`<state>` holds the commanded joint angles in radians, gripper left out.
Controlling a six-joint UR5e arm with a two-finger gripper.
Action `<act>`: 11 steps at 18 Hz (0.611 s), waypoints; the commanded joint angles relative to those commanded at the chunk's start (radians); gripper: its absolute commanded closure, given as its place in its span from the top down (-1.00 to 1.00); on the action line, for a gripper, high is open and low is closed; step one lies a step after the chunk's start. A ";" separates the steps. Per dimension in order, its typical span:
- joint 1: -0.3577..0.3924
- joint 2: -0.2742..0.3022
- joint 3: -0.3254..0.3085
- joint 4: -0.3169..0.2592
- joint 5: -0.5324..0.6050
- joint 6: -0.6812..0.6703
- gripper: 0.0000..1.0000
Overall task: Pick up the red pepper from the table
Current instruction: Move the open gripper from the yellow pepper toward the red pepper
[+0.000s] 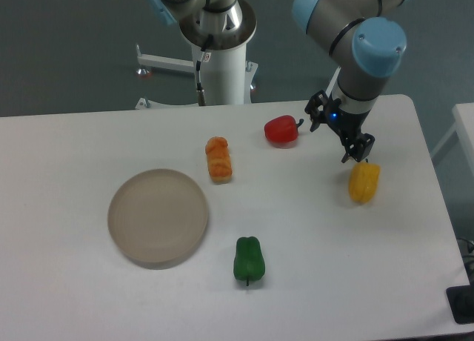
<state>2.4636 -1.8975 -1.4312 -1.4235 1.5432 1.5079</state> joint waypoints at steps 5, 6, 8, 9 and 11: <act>0.000 0.006 -0.011 0.000 0.003 0.000 1.00; -0.002 0.008 -0.017 0.000 0.006 0.000 1.00; -0.002 0.011 -0.043 0.000 0.008 0.000 1.00; -0.002 0.020 -0.064 0.003 0.009 0.000 1.00; 0.006 0.044 -0.116 0.005 0.012 -0.012 1.00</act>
<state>2.4697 -1.8532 -1.5474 -1.4189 1.5554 1.4957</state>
